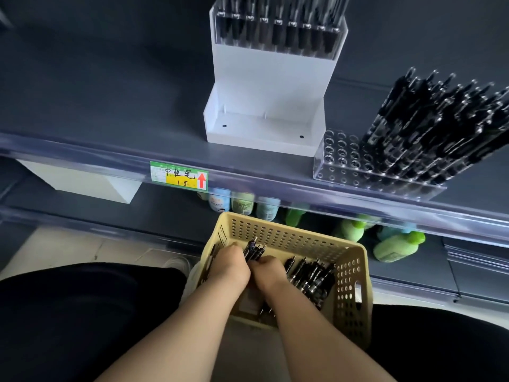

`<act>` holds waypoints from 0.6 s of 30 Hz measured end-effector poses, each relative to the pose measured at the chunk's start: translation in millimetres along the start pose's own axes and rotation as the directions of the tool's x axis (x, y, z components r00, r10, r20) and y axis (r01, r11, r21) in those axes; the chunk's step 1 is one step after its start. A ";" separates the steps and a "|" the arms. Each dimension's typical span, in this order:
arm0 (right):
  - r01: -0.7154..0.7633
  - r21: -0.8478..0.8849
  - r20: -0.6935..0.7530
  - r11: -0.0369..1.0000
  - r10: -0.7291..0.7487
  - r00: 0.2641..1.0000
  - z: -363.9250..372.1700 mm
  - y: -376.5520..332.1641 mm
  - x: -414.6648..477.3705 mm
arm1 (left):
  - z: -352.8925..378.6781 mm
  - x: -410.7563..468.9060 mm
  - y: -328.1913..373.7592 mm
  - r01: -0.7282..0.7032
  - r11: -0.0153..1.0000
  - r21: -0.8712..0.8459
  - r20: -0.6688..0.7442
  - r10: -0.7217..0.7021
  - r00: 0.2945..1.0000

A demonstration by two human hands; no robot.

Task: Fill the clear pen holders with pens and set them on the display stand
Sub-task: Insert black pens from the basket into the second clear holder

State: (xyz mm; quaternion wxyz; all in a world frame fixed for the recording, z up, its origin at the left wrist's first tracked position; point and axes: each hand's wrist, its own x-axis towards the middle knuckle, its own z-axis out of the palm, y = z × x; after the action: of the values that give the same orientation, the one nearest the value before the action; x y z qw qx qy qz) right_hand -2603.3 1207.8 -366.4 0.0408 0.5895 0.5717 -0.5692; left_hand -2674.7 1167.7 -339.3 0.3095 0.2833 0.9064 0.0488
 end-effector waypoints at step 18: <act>0.566 -0.216 -0.252 0.795 -0.606 0.755 -75.5 -65.3 -129.1 | -86.9 -101.8 18.2 -0.449 0.766 -0.459 -0.411 0.265 0.872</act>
State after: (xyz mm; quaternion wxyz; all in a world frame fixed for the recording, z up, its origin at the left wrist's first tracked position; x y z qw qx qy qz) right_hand -2564.2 1201.9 -208.1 -0.1922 0.4578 0.7616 -0.4165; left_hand -2651.2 1135.1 -210.4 0.2092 0.3417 0.8210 0.4068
